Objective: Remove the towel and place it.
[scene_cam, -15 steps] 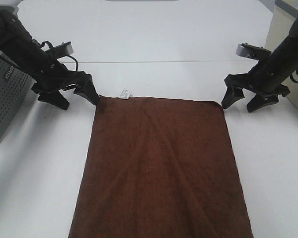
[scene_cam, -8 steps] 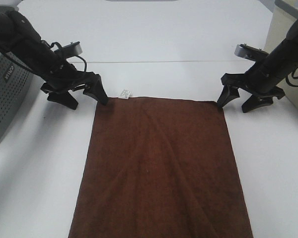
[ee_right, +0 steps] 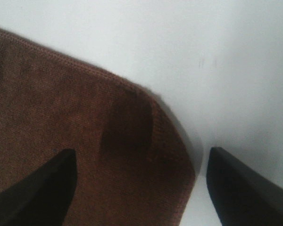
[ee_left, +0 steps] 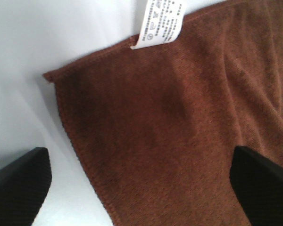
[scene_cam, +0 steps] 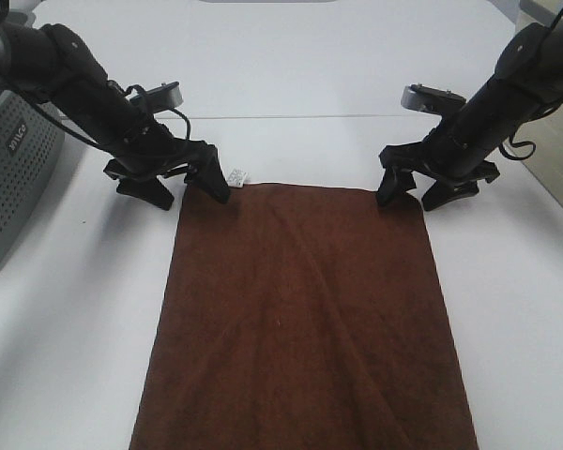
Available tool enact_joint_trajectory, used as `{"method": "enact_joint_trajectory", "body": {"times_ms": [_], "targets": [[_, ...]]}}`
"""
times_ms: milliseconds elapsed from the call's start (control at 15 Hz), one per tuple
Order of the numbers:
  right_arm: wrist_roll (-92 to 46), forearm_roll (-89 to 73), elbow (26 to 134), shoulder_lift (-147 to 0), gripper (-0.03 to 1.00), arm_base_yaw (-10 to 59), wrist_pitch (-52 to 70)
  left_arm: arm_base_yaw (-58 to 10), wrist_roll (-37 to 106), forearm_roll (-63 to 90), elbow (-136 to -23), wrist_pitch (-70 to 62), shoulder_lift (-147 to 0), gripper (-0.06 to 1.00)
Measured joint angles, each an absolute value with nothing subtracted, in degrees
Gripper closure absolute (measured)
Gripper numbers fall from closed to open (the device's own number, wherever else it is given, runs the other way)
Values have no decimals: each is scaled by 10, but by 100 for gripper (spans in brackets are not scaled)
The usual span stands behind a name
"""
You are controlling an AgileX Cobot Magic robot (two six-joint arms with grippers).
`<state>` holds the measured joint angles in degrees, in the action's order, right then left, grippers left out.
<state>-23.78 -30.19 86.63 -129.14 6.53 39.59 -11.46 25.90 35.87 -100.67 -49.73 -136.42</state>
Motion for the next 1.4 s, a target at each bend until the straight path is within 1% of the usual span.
{"method": "enact_joint_trajectory", "body": {"times_ms": [267, 533, 733, 867, 1000, 1133, 1200, 1267, 1400], "targets": [[-238, -298, 866, -1291, 23, 66, 395, -119, 239, 360, -1007, -487, -1365, 7], [-238, -297, 866, -1293, 26, 66, 388, -119, 231, 357, -1007, -476, -1367, 13], [-238, -297, 866, -1294, 28, 66, 377, -119, 229, 358, -1008, -464, -1373, 20], [-238, -294, 866, -1295, 35, 66, 372, -119, 217, 359, -1011, -460, -1378, 22], [-238, -293, 866, -1296, 45, 66, 370, -119, 212, 359, -1013, -458, -1381, 24], [-237, -293, 866, -1298, 56, 66, 369, -119, 210, 360, -1014, -451, -1386, 30], [-237, -292, 866, -1298, 58, 66, 369, -119, 206, 361, -1014, -448, -1387, 33], [-237, -292, 866, -1299, 65, 66, 368, -119, 202, 360, -1014, -445, -1389, 41], [-237, -292, 866, -1299, 74, 66, 368, -119, 199, 352, -1014, -439, -1392, 56]]}}
